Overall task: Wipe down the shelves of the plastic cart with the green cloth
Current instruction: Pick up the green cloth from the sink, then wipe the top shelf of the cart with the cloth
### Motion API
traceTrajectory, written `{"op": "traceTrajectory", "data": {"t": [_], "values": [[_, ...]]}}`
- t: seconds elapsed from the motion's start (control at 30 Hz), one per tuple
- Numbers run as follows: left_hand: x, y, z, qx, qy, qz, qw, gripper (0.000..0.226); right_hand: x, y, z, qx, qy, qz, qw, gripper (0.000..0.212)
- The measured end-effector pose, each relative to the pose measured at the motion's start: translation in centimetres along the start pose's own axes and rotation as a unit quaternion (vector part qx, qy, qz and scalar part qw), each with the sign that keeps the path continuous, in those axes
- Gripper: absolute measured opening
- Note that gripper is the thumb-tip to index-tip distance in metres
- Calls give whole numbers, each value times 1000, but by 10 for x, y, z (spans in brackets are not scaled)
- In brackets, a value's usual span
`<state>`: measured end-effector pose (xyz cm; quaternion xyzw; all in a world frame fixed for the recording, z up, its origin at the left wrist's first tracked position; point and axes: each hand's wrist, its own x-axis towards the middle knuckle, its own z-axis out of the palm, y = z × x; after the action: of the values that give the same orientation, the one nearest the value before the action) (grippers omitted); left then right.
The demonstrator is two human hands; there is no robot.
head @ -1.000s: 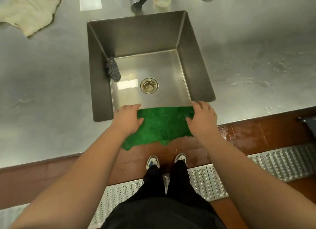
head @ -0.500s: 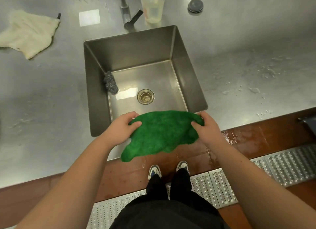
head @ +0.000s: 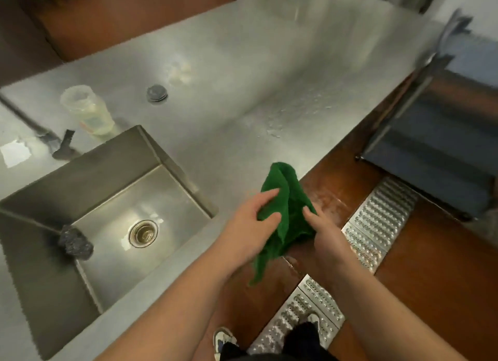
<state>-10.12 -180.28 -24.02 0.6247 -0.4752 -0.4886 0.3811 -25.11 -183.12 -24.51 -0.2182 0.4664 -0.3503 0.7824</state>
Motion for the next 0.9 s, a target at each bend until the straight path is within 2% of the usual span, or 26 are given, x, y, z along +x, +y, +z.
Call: {"op": "traceTrajectory", "data": {"t": [0.07,0.13,0.23,0.3,0.37,0.43,0.5,0.63,0.77,0.83,0.9], "values": [[22,27,43,64,-84,24,994,59,-8,-24,-28,108,3,1,994,52],[38,53,86,56,-188,36,980,62,-15,-55,-63,184,15,-10,983,66],[54,90,151,-54,-329,7,943,60,-27,-105,-125,226,38,-51,972,54],[68,109,197,-87,-367,-1,926,56,-35,-137,-168,234,50,-74,968,40],[85,125,240,-110,-373,-3,921,49,-40,-164,-214,245,72,-86,963,35],[108,135,277,-197,-369,-36,907,42,-45,-189,-256,270,106,-100,952,36],[132,147,309,-293,-329,-86,894,39,-47,-213,-293,299,128,-124,937,43],[187,162,363,-384,-216,-150,885,35,-49,-261,-350,344,157,-182,908,45],[251,181,395,-414,-161,-175,879,31,-31,-302,-390,345,191,-198,898,47],[289,196,406,-404,-137,-163,890,31,-15,-327,-406,337,192,-219,895,53],[329,215,415,-364,-121,-121,915,30,5,-360,-419,334,180,-251,891,71]]}}
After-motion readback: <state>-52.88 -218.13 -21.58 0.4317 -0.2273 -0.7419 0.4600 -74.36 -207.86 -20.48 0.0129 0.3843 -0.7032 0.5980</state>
